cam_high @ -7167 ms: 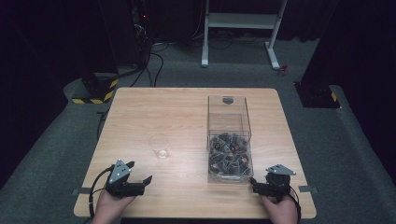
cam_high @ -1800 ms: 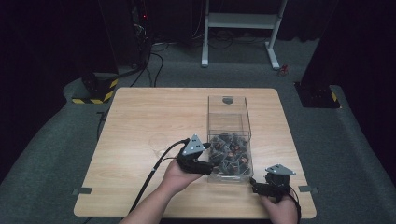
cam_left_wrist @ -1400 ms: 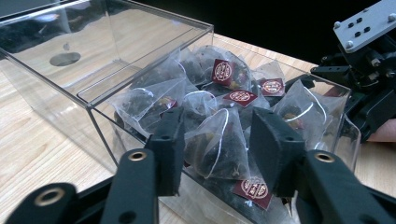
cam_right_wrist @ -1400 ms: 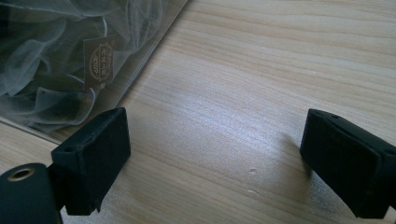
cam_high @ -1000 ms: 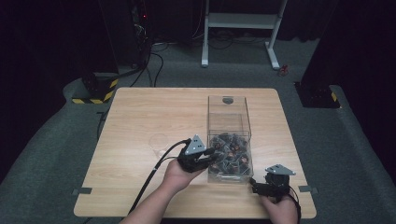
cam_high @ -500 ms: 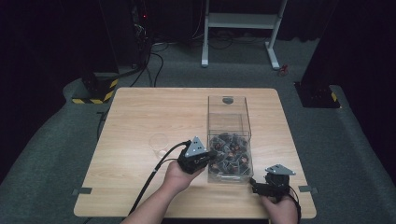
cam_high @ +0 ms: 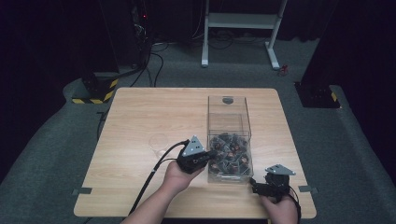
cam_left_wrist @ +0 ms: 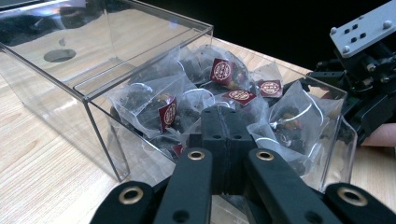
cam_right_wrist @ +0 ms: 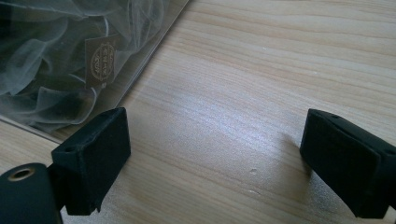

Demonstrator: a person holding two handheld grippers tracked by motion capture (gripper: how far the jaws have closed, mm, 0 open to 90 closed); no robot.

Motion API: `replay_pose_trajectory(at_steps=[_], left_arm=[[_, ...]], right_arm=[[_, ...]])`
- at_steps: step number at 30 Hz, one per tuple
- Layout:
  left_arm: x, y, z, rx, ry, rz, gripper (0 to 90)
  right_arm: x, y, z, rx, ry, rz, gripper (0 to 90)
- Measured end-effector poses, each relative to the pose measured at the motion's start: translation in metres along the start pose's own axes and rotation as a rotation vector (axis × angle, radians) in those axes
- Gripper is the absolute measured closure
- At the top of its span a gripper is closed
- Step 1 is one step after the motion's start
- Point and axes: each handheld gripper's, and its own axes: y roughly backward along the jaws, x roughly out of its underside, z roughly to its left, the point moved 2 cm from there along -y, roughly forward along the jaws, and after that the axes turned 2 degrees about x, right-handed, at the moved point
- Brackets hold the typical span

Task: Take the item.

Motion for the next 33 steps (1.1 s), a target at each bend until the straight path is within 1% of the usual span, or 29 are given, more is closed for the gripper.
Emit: replay_pose_trajectory(at_steps=[7,9,14,22,33], left_arm=[[-0.003,0.004,-0.001,0.001,0.010,-0.029,90.0],[-0.004,0.005,-0.001,0.002,0.008,-0.033,90.0],[-0.006,0.007,-0.001,0.007,0.023,-0.048,90.0],[-0.008,0.009,-0.002,0.010,0.029,-0.065,90.0],[-0.015,0.016,-0.001,0.006,0.027,-0.096,90.0]], right_arm=[[0.000,0.000,0.000,0.000,0.000,0.000,8.4],[0.000,0.000,0.000,0.000,0.002,-0.001,8.4],[0.000,0.000,0.000,0.000,0.002,-0.001,8.5],[0.000,0.000,0.000,0.000,0.003,-0.001,8.5],[0.000,0.000,0.000,-0.001,0.004,-0.002,8.6]])
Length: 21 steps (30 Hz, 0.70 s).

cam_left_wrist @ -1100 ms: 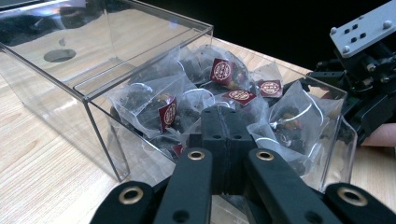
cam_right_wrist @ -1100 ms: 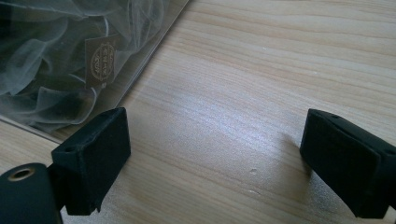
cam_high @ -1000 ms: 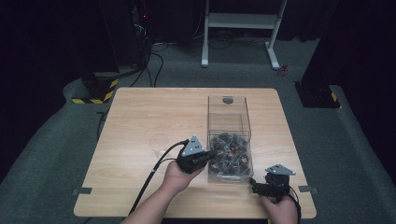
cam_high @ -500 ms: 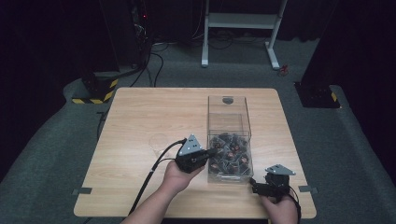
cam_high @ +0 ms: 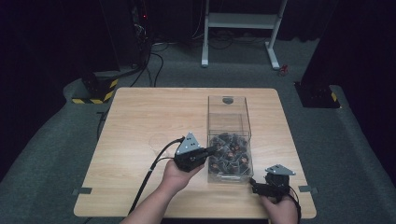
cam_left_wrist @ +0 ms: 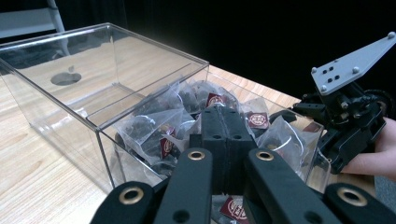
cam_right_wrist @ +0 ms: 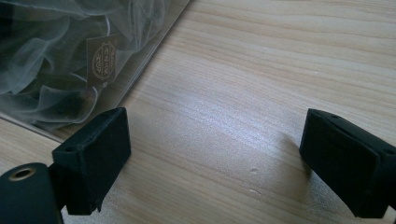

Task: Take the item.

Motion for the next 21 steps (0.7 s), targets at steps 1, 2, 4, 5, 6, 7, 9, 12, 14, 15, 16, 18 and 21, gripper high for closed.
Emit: replay_pose_trajectory(at_steps=[1,2,4,5,6,7,9,12,14,15,16,18,21], left_arm=[[-0.001,0.001,0.000,-0.001,0.000,-0.004,90.0],[-0.002,0.002,0.000,-0.003,-0.002,-0.007,90.0],[-0.003,0.004,0.001,-0.005,-0.002,-0.014,90.0],[-0.004,0.005,0.001,-0.005,-0.001,-0.018,90.0],[-0.004,0.005,0.001,-0.006,0.001,-0.023,90.0],[-0.004,0.006,0.002,-0.007,0.002,-0.025,90.0],[-0.005,0.008,0.002,-0.009,0.003,-0.027,90.0],[-0.005,0.010,0.004,-0.012,0.005,-0.030,90.0],[-0.006,0.012,0.005,-0.016,0.004,-0.033,90.0],[-0.006,0.012,0.005,-0.017,0.002,-0.034,90.0],[-0.006,0.013,0.006,-0.019,0.005,-0.036,90.0],[-0.007,0.016,0.007,-0.023,0.005,-0.039,90.0],[-0.007,0.019,0.009,-0.033,0.007,-0.042,90.0]], right_arm=[[0.000,0.000,0.000,0.000,0.000,0.000,8.6],[0.000,0.000,0.000,0.000,0.000,0.000,8.6],[0.000,0.000,0.000,0.000,0.000,0.000,8.6],[0.000,0.000,0.000,0.000,0.000,0.000,8.6],[0.000,0.000,0.000,0.000,0.000,0.000,8.6],[0.000,0.000,0.000,0.000,0.000,0.000,8.6],[0.000,0.000,0.000,0.000,0.000,0.000,8.6],[0.000,0.000,0.000,0.000,0.000,0.000,8.6],[0.000,0.000,0.000,0.000,0.000,0.000,8.6],[0.000,0.000,0.000,0.000,0.000,0.000,8.6],[0.000,0.000,0.000,0.000,0.000,0.000,8.6],[0.000,0.000,0.000,0.000,0.000,0.000,8.6],[0.000,0.000,0.000,0.000,0.002,0.000,8.6]])
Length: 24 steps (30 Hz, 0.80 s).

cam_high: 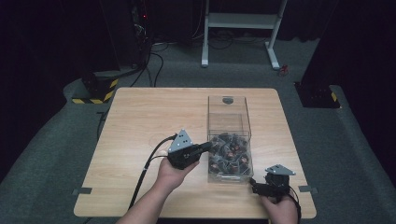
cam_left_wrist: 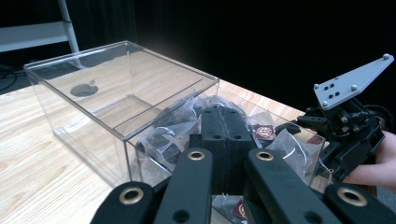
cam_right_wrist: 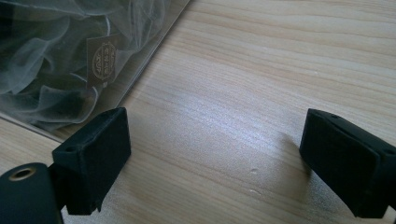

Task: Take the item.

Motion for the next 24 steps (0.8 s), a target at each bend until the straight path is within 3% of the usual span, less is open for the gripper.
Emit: replay_pose_trajectory(at_steps=[24], left_arm=[[0.006,0.038,0.033,-0.101,0.028,-0.025,90.0]], right_arm=[[0.000,0.000,0.000,0.000,0.001,0.000,8.6]])
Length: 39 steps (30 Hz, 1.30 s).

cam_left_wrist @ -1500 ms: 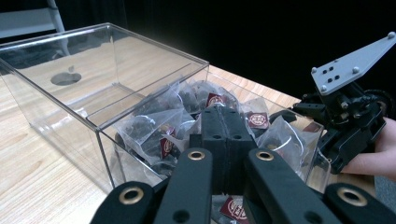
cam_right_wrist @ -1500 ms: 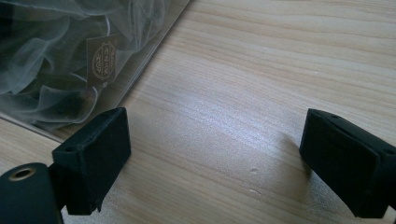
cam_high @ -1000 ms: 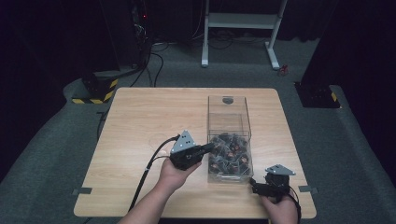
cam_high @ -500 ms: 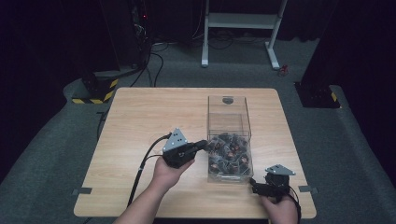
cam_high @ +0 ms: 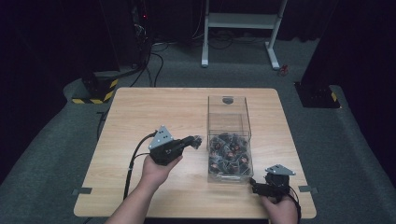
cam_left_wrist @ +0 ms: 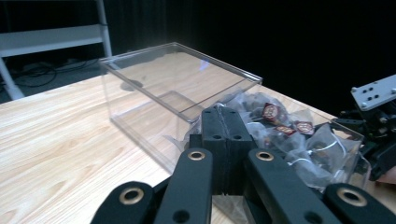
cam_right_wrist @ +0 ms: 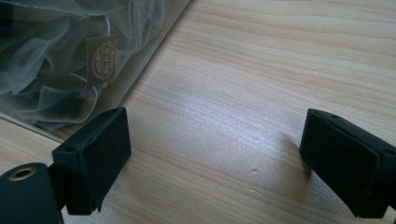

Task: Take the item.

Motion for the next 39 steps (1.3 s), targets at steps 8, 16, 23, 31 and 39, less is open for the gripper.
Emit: replay_pose_trajectory(at_steps=[8,16,23,31,39], left_arm=[[0.004,0.016,0.016,-0.046,0.016,-0.008,90.0],[0.007,0.032,0.033,-0.089,0.031,-0.019,90.0],[0.008,0.043,0.043,-0.119,0.037,-0.028,90.0],[0.009,0.053,0.052,-0.144,0.039,-0.032,90.0],[0.011,0.060,0.061,-0.167,0.049,-0.033,90.0]], right_arm=[[0.000,0.000,0.000,0.000,0.000,0.000,8.6],[0.000,0.000,0.000,0.001,0.000,0.000,8.7],[0.000,0.000,0.000,0.001,0.000,0.000,8.7],[0.000,0.000,0.000,0.001,-0.001,-0.001,8.8],[0.000,0.000,0.000,0.001,-0.001,-0.001,8.8]])
